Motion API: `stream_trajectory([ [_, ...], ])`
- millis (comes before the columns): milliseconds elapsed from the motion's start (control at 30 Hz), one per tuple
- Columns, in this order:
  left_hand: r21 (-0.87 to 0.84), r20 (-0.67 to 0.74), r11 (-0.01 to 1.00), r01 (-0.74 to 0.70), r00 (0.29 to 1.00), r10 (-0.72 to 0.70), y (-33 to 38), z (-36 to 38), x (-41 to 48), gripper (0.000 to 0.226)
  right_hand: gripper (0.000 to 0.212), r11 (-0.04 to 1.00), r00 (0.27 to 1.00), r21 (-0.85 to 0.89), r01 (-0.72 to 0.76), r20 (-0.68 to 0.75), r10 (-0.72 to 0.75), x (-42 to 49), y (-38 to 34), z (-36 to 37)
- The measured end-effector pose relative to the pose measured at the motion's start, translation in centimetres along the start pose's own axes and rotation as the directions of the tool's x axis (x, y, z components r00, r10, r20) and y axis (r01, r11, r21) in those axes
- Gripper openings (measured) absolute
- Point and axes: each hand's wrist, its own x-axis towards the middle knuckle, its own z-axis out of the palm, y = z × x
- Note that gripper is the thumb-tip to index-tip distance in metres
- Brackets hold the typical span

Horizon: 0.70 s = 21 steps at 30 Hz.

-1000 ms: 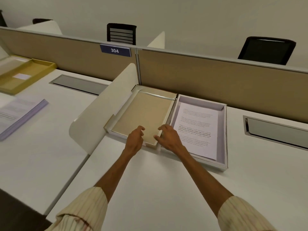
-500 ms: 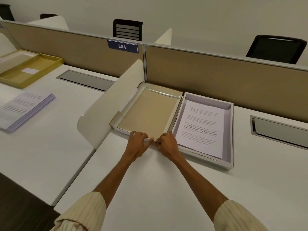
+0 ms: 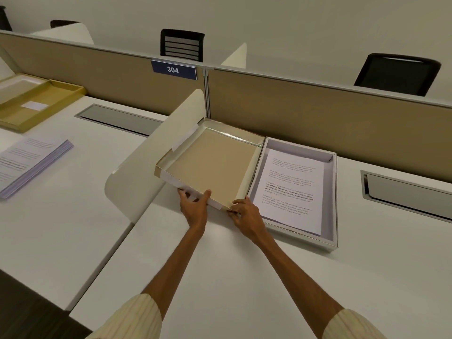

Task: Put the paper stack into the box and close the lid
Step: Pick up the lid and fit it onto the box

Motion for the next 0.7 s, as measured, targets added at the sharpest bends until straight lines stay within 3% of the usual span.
stream_trajectory([
  [200,0.06,0.042,0.981,-0.184,0.982,0.182,1.1,0.9,0.2,0.099,0.047,0.979,0.992,0.172,-0.106,0.088,0.092,0.9,-1.0,-1.0],
  [367,0.205,0.188,0.905,-0.372,0.923,0.336,1.5,1.4,-0.6,0.108,0.06,0.874,0.973,0.46,-0.154,-0.084,0.216,3.4,-3.8,-4.6],
  [467,0.276,0.261,0.852,-0.444,0.888,0.378,1.6,2.3,-2.1,0.104,0.057,0.778,0.937,0.611,-0.146,-0.167,0.307,5.5,-6.1,-7.9],
  [567,0.298,0.306,0.836,-0.461,0.875,0.374,1.5,3.4,-3.7,0.098,0.05,0.671,0.857,0.737,-0.085,-0.289,0.426,6.4,-7.6,-11.2],
  [700,0.366,0.396,0.727,-0.581,0.804,0.443,1.1,4.6,-5.8,0.076,0.051,0.659,0.82,0.75,-0.055,-0.342,0.458,6.1,-8.9,-14.2],
])
